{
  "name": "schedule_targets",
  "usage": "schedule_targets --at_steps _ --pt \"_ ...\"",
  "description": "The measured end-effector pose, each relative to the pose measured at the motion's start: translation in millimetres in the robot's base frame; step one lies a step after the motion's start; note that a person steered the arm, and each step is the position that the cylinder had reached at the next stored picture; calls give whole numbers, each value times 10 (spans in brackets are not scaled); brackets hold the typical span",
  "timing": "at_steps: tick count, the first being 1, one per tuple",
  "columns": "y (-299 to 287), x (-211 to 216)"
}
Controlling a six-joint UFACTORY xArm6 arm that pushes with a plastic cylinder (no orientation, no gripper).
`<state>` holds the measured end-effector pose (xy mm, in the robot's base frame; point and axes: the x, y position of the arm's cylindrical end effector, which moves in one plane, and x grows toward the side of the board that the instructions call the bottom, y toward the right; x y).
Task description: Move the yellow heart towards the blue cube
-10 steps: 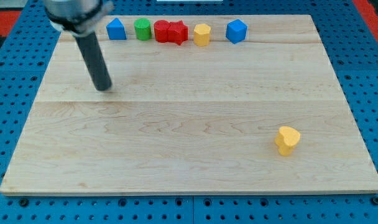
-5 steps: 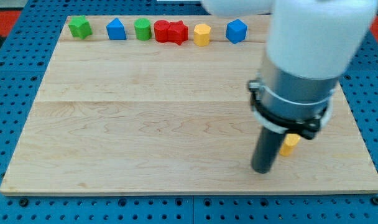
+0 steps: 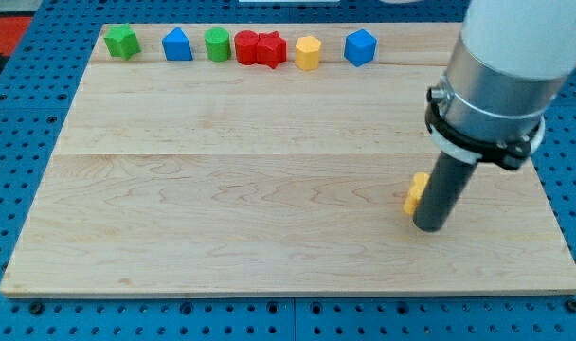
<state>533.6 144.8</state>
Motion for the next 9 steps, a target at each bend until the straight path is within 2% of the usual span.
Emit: schedule_targets --at_steps 3,6,9 --pt "-145 -596" --pt "190 -1122" --pt "343 -1866"
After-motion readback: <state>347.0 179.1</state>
